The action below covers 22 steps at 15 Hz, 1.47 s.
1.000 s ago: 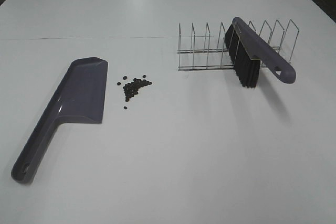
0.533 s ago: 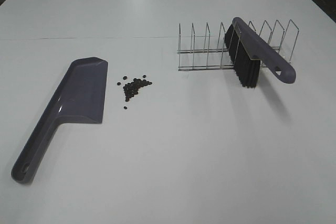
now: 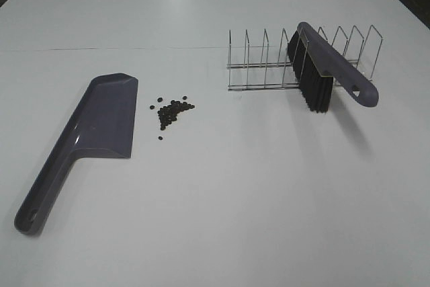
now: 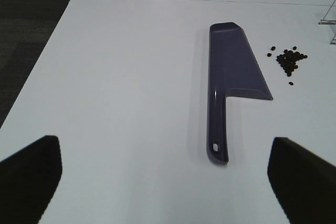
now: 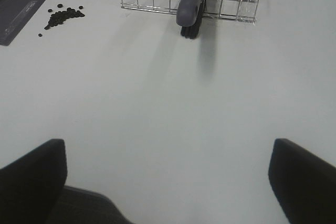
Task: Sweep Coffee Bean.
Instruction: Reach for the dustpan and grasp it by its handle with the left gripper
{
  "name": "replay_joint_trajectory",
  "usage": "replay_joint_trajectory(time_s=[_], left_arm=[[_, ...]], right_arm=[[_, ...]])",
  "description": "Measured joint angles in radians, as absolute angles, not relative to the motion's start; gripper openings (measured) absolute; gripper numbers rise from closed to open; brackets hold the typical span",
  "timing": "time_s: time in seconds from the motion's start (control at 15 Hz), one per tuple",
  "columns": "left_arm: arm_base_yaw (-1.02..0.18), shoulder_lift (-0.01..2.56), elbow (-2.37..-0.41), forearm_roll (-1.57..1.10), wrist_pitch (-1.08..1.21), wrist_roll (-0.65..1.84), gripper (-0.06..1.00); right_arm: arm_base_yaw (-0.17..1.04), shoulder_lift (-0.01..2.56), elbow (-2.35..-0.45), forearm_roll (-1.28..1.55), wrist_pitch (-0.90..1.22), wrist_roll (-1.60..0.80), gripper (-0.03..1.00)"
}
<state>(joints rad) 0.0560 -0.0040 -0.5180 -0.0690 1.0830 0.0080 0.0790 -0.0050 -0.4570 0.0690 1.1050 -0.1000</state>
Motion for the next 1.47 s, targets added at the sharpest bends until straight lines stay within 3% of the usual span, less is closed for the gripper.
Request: replay_joint_trajectory(time_s=[0.87, 1.2, 1.47], left_arm=[[0.056, 0.109, -0.518, -0.068, 1.083, 0.007, 0.98], [0.056, 0.398, -0.593, -0.059, 1.150, 0.006, 0.98], [0.056, 0.910, -0.783, -0.044, 1.211, 0.006, 0.98]], right_arm=[[0.079, -0.005, -0.457, 0.069, 1.105, -0.100, 0.96], [0.079, -0.005, -0.457, 0.069, 1.105, -0.100, 0.96], [0.079, -0.005, -0.457, 0.069, 1.105, -0.100, 0.96]])
